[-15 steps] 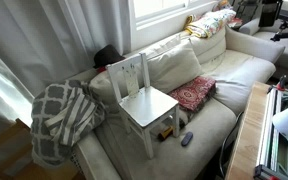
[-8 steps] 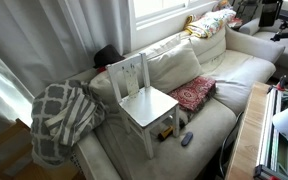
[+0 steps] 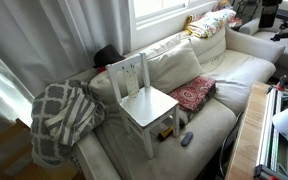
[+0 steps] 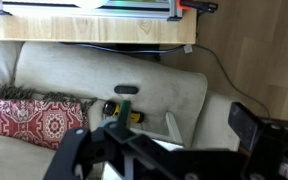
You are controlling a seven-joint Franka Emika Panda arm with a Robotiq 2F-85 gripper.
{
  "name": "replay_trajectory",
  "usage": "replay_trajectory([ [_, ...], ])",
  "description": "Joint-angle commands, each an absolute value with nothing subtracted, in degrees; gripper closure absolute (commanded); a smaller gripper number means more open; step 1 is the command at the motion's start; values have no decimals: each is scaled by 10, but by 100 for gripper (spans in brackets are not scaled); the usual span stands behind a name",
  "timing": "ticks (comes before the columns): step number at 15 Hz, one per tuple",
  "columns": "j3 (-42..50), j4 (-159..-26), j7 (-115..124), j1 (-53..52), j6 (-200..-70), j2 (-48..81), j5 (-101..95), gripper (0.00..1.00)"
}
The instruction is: Put the white pillow on the seat of the white chair
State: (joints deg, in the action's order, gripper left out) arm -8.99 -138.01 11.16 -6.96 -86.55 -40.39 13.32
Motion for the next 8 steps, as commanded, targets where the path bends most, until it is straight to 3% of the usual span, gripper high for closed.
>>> replay_trajectory([
  [1,-71,-1353,-9,-69,-877,-338,66,0],
  [8,-31,-1283,-223,-70,-972,-195,-78,0],
])
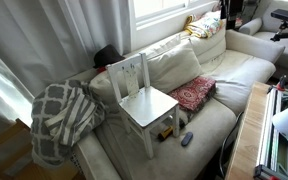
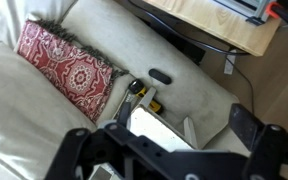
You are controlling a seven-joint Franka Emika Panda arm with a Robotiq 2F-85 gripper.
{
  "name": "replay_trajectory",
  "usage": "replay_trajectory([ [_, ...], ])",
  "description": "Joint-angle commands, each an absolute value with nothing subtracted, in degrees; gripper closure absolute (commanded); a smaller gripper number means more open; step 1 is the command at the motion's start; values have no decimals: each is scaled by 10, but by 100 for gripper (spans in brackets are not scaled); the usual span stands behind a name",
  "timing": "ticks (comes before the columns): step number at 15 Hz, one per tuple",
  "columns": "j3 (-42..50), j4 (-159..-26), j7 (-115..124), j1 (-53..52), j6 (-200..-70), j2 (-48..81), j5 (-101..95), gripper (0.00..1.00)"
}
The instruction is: Put the white pillow on the seat of the white chair
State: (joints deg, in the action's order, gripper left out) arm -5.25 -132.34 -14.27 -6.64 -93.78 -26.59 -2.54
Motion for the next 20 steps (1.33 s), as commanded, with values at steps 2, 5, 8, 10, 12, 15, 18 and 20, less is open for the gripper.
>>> replay_trajectory([
  [2,-19,-1270,-279,-69,-1015,-164,-105,0],
  [5,-4,-1256,-299,-56,-1079,-122,-118,0],
  [8,-8,-1262,-289,-55,-1073,-129,-107,0],
  [10,-8,-1257,-291,-53,-1074,-122,-107,0],
  [12,-8,-1257,-292,-54,-1074,-123,-107,0],
  [15,-8,-1256,-292,-54,-1074,-123,-107,0],
  [18,-8,-1255,-292,-54,-1074,-123,-107,0],
  [20,2,-1240,-310,-50,-1067,-100,-96,0],
])
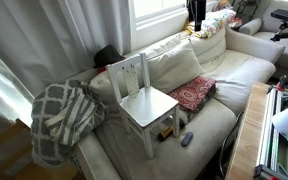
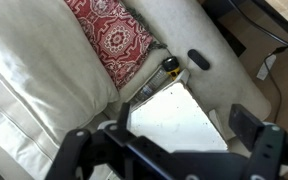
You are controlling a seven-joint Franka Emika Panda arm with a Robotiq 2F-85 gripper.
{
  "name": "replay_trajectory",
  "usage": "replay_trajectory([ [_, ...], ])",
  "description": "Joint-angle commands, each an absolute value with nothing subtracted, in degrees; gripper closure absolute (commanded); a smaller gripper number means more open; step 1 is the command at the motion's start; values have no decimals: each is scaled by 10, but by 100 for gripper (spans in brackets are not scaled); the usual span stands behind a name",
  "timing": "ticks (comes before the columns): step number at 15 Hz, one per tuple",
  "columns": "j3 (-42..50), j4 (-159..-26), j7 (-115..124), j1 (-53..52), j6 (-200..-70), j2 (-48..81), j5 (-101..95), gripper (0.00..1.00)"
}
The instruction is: Put the white pillow on the seat of the white chair
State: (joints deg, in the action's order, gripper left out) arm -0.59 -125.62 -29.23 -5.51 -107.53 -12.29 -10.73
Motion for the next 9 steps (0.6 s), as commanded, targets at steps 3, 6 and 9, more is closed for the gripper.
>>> replay_trajectory([
  [3,22,-1219,-356,-32,-1101,-50,-107,0],
  [6,35,-1191,-427,-11,-1147,15,-112,0],
  [9,37,-1158,-489,13,-1187,82,-112,0],
])
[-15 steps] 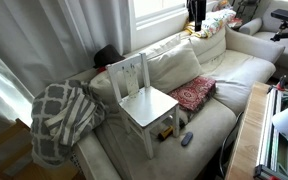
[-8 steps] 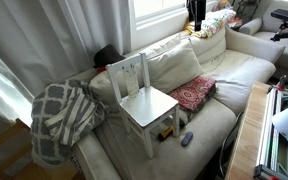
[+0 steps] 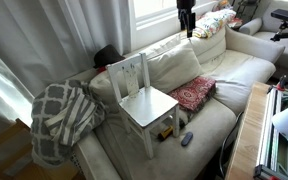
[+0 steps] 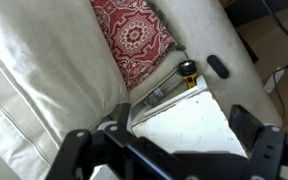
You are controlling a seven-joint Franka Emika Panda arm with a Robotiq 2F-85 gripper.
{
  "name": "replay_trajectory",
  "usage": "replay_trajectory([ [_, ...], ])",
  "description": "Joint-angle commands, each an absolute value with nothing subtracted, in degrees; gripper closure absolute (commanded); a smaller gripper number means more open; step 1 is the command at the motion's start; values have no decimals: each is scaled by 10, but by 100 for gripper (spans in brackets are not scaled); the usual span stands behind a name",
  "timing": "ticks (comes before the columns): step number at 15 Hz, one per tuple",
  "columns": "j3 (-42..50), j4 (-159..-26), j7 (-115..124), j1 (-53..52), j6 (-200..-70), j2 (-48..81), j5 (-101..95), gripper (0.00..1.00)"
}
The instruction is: Put the white pillow on the seat of the white chair
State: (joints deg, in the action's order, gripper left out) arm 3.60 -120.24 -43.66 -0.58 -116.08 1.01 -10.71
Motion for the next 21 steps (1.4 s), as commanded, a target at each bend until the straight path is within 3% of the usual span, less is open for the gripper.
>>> replay_trajectory([
  [1,35,-1145,-508,20,-1197,104,-106,0],
  [8,30,-1055,-486,51,-1220,224,-109,0],
  [21,36,-1024,-452,57,-1215,260,-117,0],
])
